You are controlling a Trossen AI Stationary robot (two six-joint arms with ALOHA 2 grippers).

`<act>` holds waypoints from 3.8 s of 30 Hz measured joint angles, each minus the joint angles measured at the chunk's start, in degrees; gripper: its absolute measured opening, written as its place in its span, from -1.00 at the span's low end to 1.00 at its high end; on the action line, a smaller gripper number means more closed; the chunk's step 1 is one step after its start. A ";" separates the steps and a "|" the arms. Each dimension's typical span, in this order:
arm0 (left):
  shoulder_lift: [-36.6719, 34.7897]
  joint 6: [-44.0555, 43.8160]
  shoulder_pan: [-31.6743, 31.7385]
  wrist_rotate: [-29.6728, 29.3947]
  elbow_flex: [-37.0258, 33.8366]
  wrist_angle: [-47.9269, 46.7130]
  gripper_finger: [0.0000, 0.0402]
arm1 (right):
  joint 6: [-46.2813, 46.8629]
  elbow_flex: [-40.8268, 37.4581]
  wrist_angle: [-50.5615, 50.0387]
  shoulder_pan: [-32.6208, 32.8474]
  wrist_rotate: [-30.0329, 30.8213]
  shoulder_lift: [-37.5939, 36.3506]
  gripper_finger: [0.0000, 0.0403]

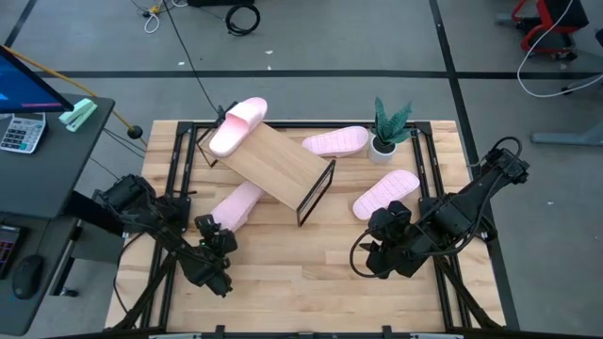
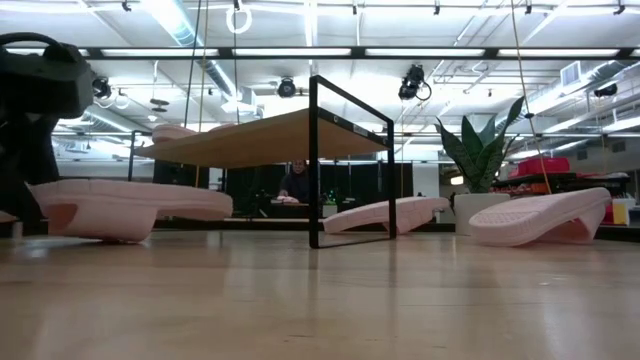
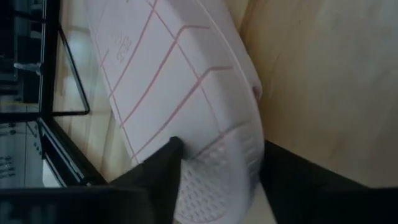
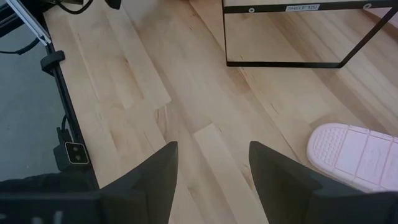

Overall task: Pick and place slides into the shelf
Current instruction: Put the pink slipper on the shelf

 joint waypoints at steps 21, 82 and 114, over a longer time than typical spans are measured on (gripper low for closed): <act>-7.41 3.77 -7.43 16.39 20.57 -18.82 -0.75 | -12.07 0.02 6.33 0.02 0.75 0.00 -0.08; -10.08 28.17 14.56 20.55 56.19 -19.02 -0.77 | -49.62 12.31 52.59 -21.64 -23.65 23.37 0.53; -10.23 29.29 14.53 17.31 56.24 -15.60 -0.12 | -46.45 12.24 46.45 -22.91 -24.40 25.14 -0.45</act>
